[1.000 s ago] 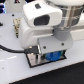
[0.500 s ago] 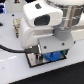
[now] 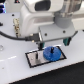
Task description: Insert the blue gear onto the right peg, followed by the red gear
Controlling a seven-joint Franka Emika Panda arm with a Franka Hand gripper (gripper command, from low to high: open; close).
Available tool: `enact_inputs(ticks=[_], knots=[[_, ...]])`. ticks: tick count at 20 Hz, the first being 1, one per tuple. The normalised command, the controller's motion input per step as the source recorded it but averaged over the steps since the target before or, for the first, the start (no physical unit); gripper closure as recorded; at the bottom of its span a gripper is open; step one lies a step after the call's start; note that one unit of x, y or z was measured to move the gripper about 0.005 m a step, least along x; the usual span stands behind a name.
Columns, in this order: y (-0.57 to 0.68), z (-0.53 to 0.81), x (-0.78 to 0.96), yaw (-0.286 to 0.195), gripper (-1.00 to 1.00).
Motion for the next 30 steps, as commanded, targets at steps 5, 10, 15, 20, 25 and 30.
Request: enact_inputs(ticks=[5,10,15,20,25,30], knots=[[0.46,0.14,-0.81,0.000,-1.00],[0.57,0.04,-0.66,0.000,-1.00],[0.66,-0.01,-0.33,0.000,-1.00],[0.59,-0.12,-0.18,0.000,-1.00],[0.40,-0.26,-0.18,0.000,-1.00],[0.06,-0.34,-0.10,0.000,-1.00]])
